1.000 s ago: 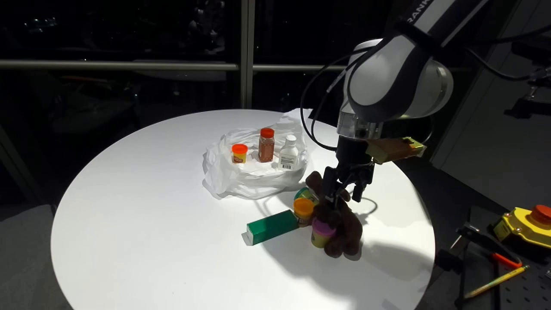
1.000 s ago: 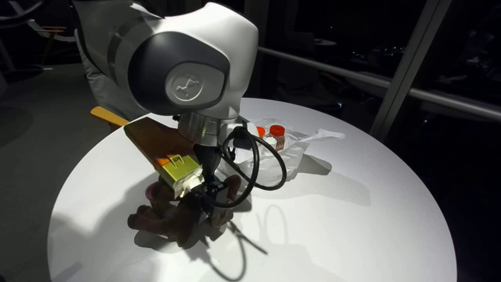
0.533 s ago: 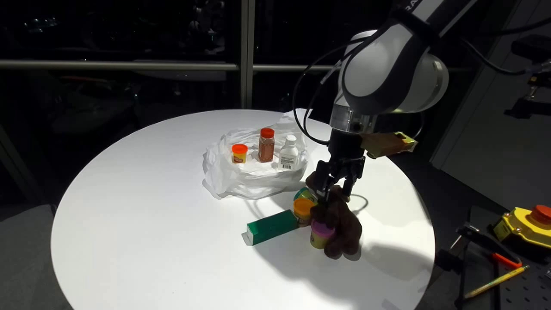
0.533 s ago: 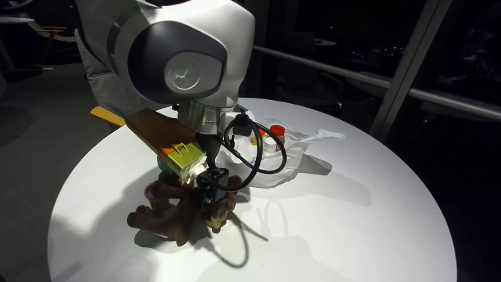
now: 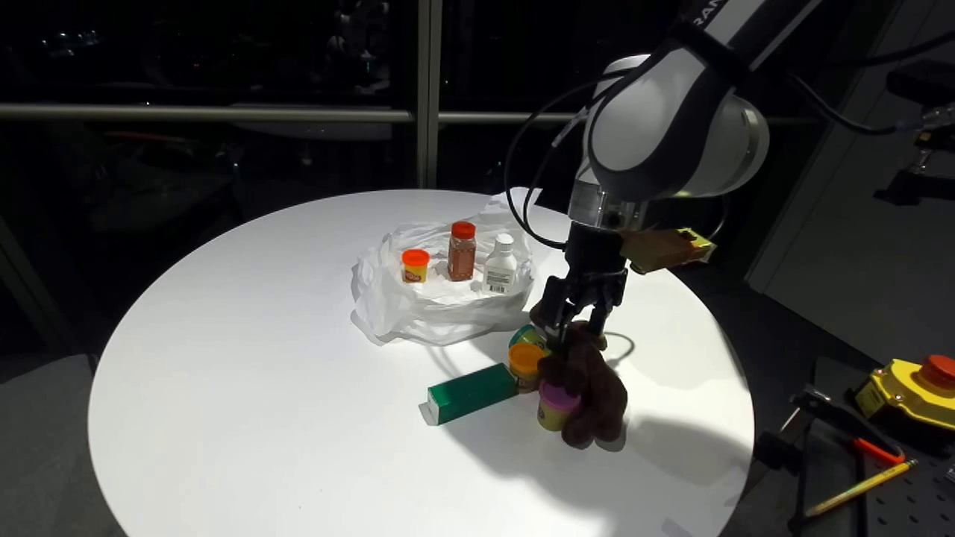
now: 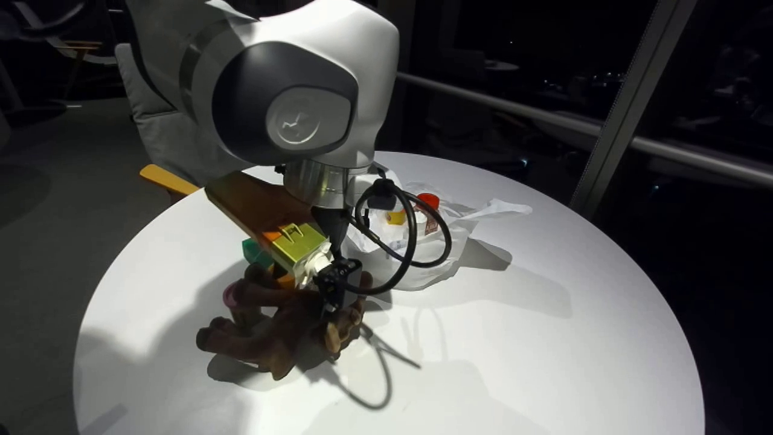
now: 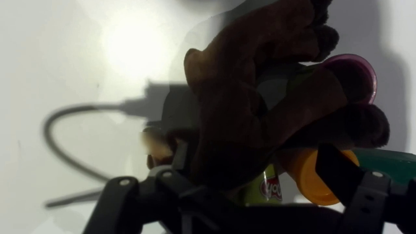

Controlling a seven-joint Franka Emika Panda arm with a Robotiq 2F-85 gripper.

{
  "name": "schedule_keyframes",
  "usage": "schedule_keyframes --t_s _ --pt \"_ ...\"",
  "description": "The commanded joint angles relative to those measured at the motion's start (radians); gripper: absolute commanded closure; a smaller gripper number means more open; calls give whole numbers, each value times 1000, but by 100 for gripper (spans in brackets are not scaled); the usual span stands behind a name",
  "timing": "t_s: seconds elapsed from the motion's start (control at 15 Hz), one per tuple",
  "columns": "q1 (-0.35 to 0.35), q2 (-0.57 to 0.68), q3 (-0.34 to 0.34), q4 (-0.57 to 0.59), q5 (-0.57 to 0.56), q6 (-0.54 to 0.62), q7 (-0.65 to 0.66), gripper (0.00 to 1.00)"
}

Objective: Put the containers, reindeer toy and green block inside the white plastic bag

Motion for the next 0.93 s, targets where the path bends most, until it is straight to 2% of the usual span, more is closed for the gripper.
schedule_keyframes --t_s 0.0,0.07,0.2,0.4,0.6,0.73,0.87 --pt "17 30 -22 19 -37 36 20 0" --pt "19 37 -27 21 -43 47 25 18" --pt "15 47 -27 25 -44 57 24 32" --pt "15 50 -31 27 -52 68 29 58" --pt "4 5 -28 1 -34 81 38 80" --pt "-8 -56 -30 -28 -19 65 52 92" --pt "-9 -146 -53 -62 -18 34 92 95"
